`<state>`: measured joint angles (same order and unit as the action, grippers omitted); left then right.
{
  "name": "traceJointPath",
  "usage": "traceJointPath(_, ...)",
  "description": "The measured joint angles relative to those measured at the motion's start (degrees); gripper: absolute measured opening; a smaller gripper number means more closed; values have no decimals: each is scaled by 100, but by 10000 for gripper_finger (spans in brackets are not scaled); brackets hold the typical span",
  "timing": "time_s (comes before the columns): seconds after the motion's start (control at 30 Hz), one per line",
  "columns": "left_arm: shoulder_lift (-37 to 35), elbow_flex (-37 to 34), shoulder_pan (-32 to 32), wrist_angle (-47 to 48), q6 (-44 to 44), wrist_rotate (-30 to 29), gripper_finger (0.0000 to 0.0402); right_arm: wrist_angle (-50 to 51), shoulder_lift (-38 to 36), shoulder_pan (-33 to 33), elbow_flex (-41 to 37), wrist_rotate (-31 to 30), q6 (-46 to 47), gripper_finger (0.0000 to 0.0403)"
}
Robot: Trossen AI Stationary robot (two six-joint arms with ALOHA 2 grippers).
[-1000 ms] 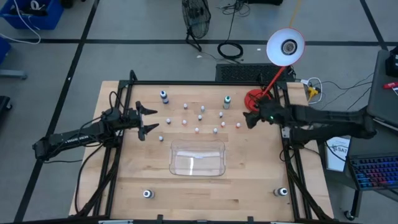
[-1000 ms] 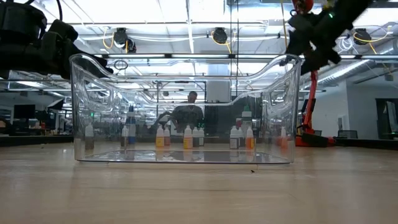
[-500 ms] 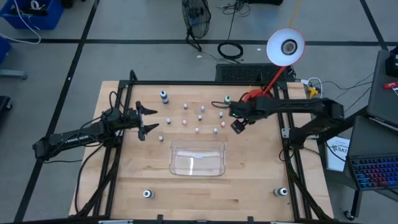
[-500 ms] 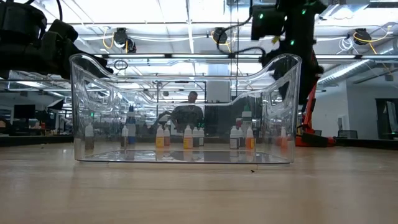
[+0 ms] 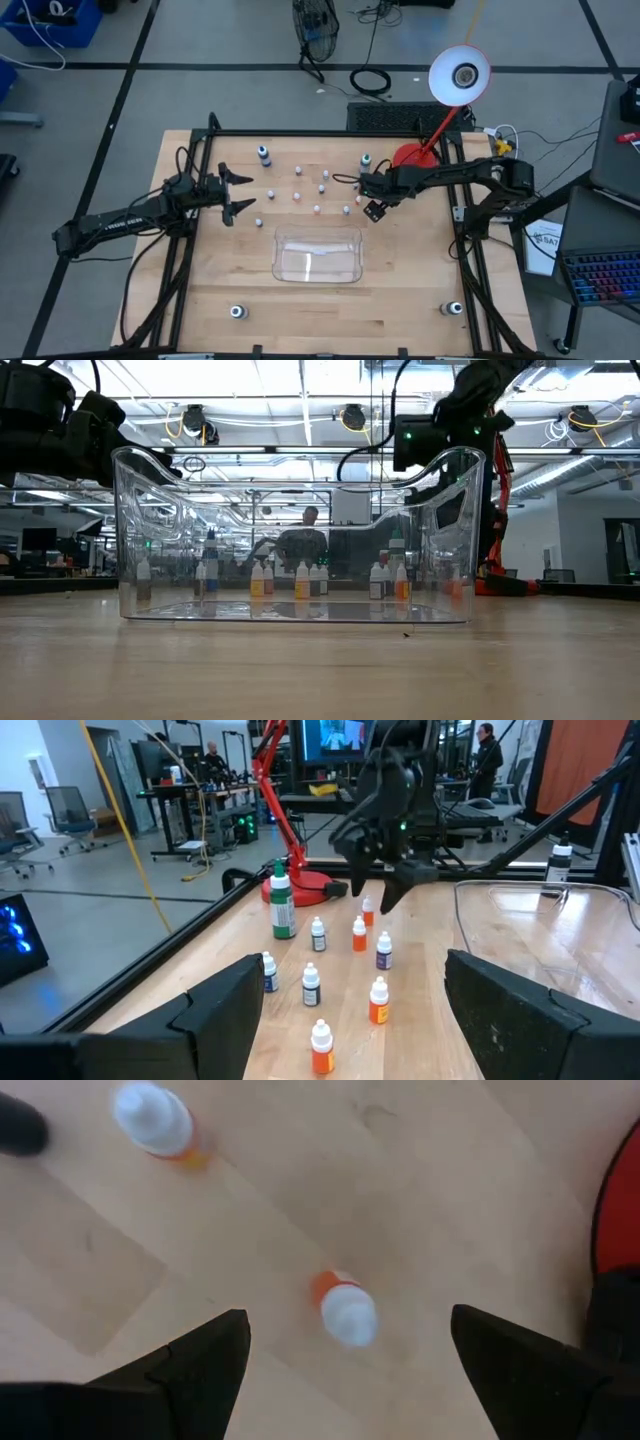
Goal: Pick & Place food coloring
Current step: Put the small orange food coloring bottle into the transparent bin
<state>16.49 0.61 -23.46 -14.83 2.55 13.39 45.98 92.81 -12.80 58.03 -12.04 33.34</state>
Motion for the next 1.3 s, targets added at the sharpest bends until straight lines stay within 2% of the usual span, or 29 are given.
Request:
traceJointPath(0.2, 0, 1, 0, 2, 0, 0, 305, -435, -3, -226, -380, -7, -62, 329)
traceJointPath(0.43, 0, 1, 0, 2, 0, 0, 305, -759, -6, -368, -440, 28, -175, 329)
traceJointPath(0.63, 0, 0, 0, 2, 0, 0, 305, -852, -6, -379, -440, 446, -165, 329)
traceJointPath(0.8, 0, -1, 0, 1, 0, 0, 305, -851, -6, -380, -440, 464, -157, 327)
traceJointPath(1.3, 0, -1, 0, 0, 0, 1, 305, -1114, -6, -378, -440, 460, -264, 228)
